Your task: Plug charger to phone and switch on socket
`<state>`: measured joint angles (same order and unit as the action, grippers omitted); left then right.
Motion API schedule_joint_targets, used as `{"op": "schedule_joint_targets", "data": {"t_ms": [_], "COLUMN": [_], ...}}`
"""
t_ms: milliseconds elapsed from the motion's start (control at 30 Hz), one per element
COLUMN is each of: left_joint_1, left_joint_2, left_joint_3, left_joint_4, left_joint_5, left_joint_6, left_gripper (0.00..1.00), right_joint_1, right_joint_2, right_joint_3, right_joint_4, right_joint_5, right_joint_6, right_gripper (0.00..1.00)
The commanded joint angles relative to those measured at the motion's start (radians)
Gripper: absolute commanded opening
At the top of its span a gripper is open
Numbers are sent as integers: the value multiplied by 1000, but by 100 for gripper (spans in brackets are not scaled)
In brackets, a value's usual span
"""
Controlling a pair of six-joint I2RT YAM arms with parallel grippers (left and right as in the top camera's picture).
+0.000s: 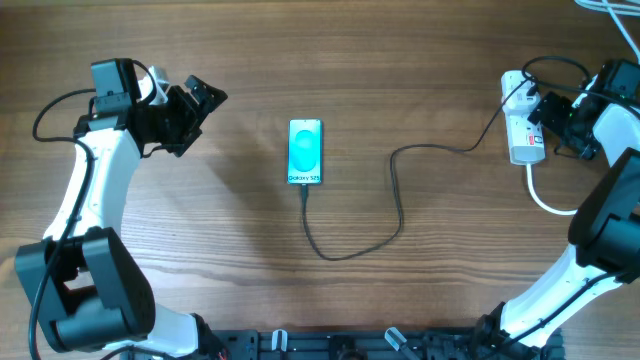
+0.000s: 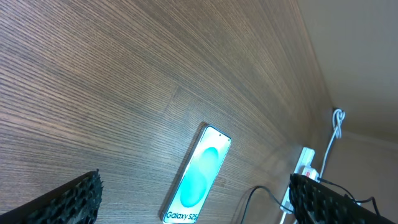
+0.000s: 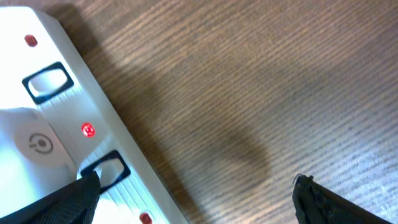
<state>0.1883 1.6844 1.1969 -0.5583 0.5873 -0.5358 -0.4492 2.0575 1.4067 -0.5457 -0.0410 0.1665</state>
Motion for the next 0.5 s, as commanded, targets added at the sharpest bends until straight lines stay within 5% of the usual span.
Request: {"op": "schedule_joint_targets", "data": {"t_ms": [0, 467], "left_joint_1": [5, 5], "left_joint_2": [-13, -13], "left_joint_3": [0, 0], "left_joint_4": [0, 0], "left_joint_5": [-10, -10], "left_joint_6": [15, 15], "left_gripper": [100, 100], "right_joint_1": [19, 24], "right_joint_2": [19, -179], "right_joint_3": [-5, 85], "right_joint_4": [-65, -198], "right_joint_5": [76, 32], "right_joint_6": [-36, -33], "right_gripper": [100, 100]}}
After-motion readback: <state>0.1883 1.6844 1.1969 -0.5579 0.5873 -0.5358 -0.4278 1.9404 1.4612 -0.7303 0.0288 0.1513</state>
